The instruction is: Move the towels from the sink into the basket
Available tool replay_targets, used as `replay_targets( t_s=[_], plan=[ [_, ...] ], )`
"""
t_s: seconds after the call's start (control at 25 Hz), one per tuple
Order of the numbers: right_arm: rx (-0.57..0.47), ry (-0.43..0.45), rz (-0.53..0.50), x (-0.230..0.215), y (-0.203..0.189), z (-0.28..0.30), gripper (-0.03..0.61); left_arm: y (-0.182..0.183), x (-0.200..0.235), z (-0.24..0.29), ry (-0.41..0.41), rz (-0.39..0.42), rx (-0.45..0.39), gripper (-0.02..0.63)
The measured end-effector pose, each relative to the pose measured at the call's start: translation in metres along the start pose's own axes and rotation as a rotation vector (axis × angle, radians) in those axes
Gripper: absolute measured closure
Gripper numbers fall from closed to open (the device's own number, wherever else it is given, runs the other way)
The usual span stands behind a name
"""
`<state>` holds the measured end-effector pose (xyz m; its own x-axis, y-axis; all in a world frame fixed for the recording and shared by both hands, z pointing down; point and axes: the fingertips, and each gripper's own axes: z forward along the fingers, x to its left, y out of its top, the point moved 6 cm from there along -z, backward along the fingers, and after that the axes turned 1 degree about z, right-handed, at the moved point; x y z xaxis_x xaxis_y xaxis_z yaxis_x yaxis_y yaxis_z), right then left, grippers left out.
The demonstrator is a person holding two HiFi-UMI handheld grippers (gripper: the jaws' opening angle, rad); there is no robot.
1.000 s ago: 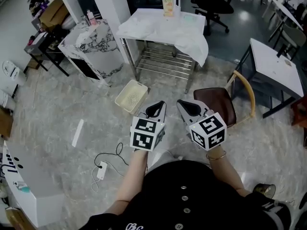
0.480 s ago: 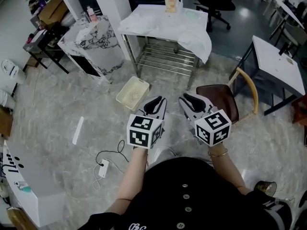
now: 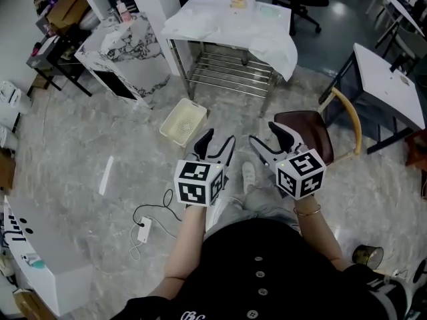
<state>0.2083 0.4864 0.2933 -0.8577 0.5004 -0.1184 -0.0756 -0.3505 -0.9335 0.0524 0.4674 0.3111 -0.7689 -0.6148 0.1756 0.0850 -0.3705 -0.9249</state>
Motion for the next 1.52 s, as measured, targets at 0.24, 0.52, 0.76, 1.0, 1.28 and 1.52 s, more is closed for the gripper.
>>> replay_targets(
  t_s=[0.24, 0.52, 0.76, 1.0, 1.28, 1.52],
  plan=[
    [0.000, -0.016, 0.014, -0.019, 0.007, 0.023, 0.313, 0.005, 0.016, 0.018, 0.002, -0.001, 0.008, 0.403],
    [-0.007, 0.003, 0.008, -0.059, 0.025, 0.070, 0.302, 0.024, 0.044, 0.067, -0.010, 0.013, 0.013, 0.403],
    [-0.002, 0.031, -0.002, -0.110, 0.051, 0.118, 0.295, 0.060, 0.070, 0.123, 0.000, 0.028, 0.008, 0.403],
    [-0.043, 0.074, -0.023, -0.160, 0.089, 0.159, 0.295, 0.100, 0.091, 0.182, 0.020, 0.046, -0.013, 0.403],
    [-0.052, 0.089, -0.016, -0.203, 0.106, 0.181, 0.295, 0.122, 0.099, 0.230, 0.019, 0.033, -0.002, 0.403],
    [-0.030, 0.079, 0.011, -0.229, 0.101, 0.188, 0.302, 0.127, 0.104, 0.263, -0.005, 0.034, 0.031, 0.403]
  ],
)
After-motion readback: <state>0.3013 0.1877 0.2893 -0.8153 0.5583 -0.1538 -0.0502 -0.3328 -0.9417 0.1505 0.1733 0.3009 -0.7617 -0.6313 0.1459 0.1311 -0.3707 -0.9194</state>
